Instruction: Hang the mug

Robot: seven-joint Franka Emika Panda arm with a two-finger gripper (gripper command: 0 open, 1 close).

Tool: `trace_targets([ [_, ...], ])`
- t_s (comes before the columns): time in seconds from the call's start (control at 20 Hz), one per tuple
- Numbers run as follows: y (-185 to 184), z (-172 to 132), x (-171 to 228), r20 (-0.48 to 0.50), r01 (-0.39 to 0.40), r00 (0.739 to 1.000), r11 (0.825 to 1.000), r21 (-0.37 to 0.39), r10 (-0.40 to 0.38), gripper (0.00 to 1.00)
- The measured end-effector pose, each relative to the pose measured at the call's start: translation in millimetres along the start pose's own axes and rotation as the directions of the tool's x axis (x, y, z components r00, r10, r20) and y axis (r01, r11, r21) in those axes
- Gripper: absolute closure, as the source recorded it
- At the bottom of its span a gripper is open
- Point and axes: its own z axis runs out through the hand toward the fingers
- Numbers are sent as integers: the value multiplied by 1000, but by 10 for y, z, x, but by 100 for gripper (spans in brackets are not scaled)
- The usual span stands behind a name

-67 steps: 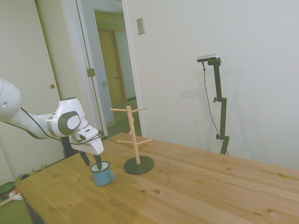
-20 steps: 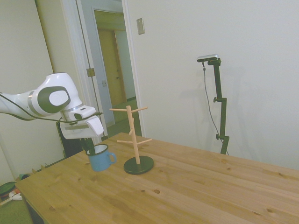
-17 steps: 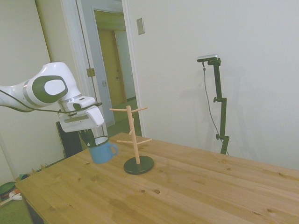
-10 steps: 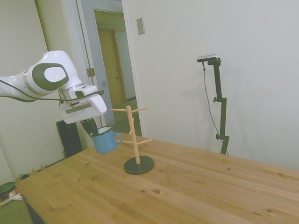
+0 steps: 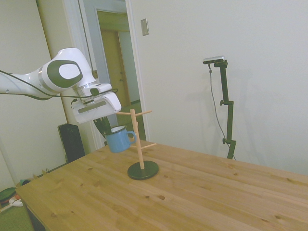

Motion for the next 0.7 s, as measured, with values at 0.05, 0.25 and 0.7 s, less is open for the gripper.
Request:
trace_targets([
  [0.05, 13, -7, 16, -2, -1, 1000, 1000, 0, 1, 100],
  [0.25, 71, -51, 85, -11, 0, 1000, 1000, 4, 0, 100],
  [0.7, 118, 19, 260, -1, -6, 1000, 1000, 0, 6, 100],
])
